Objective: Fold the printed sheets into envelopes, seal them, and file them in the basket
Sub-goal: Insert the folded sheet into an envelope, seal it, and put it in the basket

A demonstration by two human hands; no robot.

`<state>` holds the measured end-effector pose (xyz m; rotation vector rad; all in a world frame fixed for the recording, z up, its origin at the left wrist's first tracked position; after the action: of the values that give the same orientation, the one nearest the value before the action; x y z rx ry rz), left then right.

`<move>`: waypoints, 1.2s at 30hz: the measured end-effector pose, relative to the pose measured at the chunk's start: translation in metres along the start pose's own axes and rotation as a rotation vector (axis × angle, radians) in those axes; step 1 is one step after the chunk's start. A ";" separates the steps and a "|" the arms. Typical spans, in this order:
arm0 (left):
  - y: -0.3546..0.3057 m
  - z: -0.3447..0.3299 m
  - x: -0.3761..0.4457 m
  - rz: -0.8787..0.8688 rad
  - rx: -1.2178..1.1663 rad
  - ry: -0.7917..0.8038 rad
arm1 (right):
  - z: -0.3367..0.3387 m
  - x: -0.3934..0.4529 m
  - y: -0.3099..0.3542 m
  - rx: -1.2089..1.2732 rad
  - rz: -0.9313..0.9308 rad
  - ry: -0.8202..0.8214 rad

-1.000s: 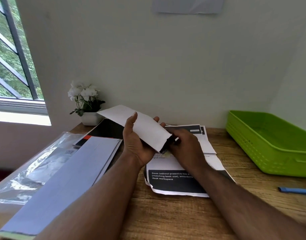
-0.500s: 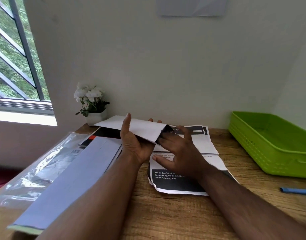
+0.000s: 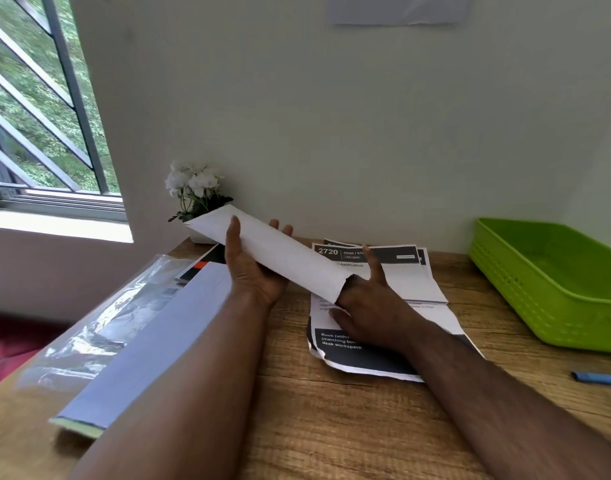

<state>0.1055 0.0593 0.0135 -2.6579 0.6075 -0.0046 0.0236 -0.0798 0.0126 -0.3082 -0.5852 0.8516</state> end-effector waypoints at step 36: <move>0.021 0.000 0.017 -0.006 0.058 -0.073 | -0.009 -0.085 -0.089 0.598 -0.854 0.069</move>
<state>0.1117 0.0351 0.0039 -2.5916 0.5666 0.0717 0.0397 -0.2017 0.0178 0.4423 -0.3184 0.1544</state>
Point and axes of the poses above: each hand's wrist, its own x-axis towards the middle knuckle, its own z-axis out of the back of the hand, y = z × x, the point moved 5 cm from there along x, towards the middle knuckle, and after that the axes turned 15 degrees about z, right-handed, at the moved point
